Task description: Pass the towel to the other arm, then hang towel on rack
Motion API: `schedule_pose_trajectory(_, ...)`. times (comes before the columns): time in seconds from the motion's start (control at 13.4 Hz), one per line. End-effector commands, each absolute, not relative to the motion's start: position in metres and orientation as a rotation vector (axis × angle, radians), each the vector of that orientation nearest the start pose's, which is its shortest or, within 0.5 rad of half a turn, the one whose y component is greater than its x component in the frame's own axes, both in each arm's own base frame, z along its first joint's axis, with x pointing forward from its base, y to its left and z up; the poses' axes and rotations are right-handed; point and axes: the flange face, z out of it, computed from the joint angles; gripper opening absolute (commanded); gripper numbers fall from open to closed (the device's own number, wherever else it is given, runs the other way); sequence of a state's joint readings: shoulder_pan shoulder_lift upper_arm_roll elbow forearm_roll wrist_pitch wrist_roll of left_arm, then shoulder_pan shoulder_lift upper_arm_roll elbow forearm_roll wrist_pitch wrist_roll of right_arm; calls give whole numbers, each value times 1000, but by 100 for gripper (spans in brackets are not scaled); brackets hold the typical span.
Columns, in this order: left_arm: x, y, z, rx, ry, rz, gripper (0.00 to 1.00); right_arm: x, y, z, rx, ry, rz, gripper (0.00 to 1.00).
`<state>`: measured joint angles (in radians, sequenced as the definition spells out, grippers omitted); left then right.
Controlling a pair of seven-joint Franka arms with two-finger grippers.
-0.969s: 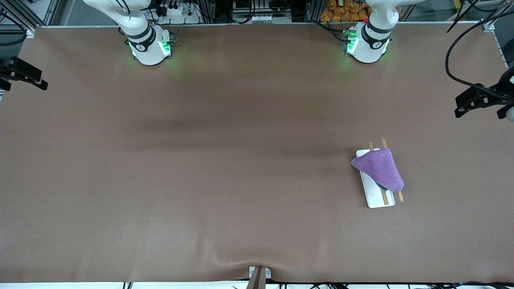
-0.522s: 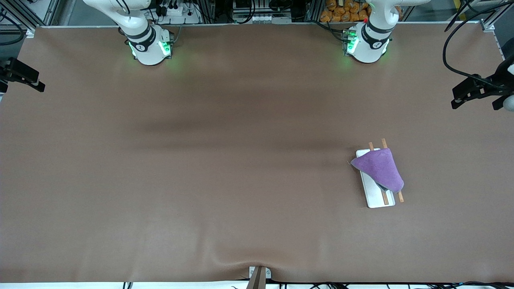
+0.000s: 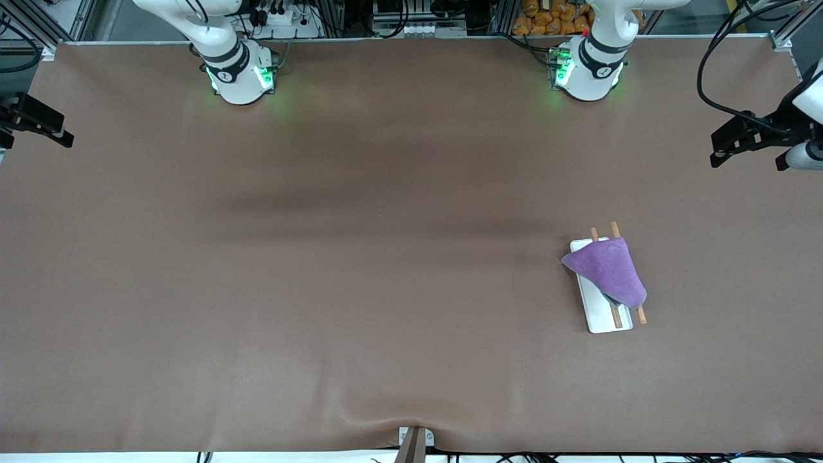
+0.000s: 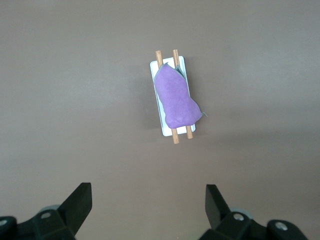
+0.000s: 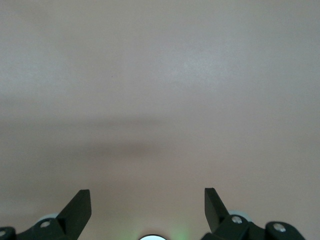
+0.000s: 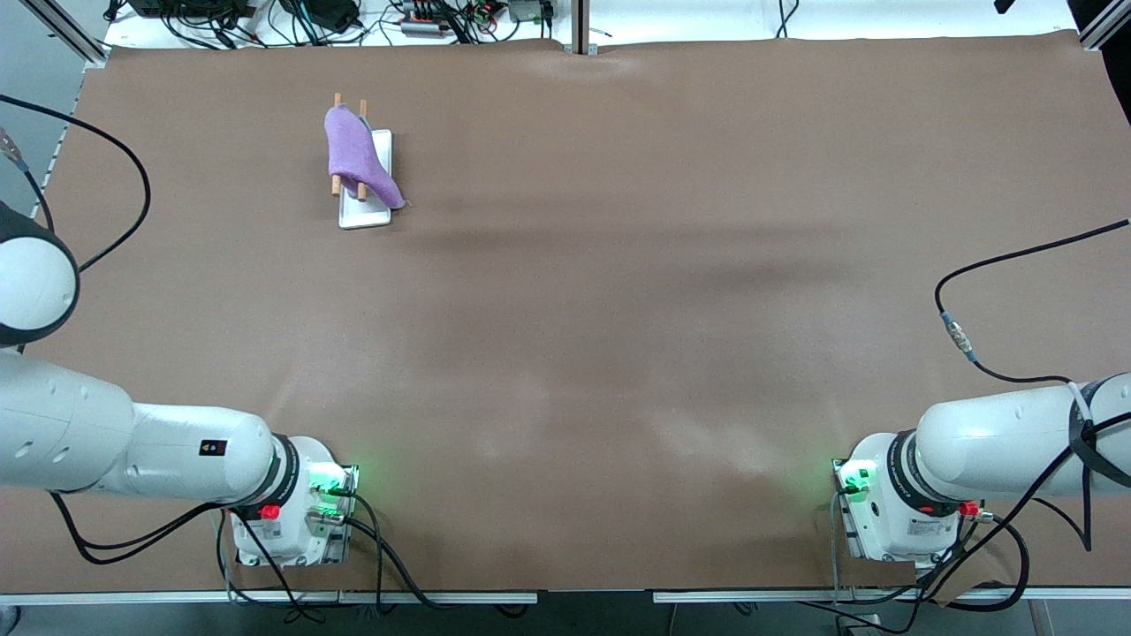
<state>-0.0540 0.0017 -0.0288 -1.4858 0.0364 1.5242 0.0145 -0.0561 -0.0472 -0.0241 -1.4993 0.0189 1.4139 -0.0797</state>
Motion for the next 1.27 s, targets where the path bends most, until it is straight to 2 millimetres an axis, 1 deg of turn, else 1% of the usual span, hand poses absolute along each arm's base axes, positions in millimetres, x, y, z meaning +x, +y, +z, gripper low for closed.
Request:
schedule_pose_trajectory(0.0, 542, -40, 663, -3106, 145, -66, 100, 520, -37, 673, -3112, 13, 47, 100)
schedule_pose_trajectory(0.07, 542, -41, 663, -3105, 147, -66, 100, 520, -36, 673, -3112, 11, 45, 100)
schedule_pose_trajectory(0.37, 541, -32, 665, -3105, 122, -61, 100, 521, -36, 672, -3112, 9, 47, 100)
schedule_pose_trajectory(0.82, 538, -30, 665, -3109, 117, -32, 100, 521, -34, 672, -3112, 4, 47, 100)
schedule_pose_trajectory(0.89, 537, -30, 667, -3110, 108, -32, 100, 521, -34, 671, -3112, 2, 50, 100)
schedule_pose_trajectory(1.04, 536, -30, 668, -3113, 34, -28, 100, 521, -33, 671, -3112, -1, 54, 100)
schedule_pose_trajectory(1.19, 536, -30, 668, -3112, 34, -29, 100, 521, -33, 670, -3113, -3, 59, 100)
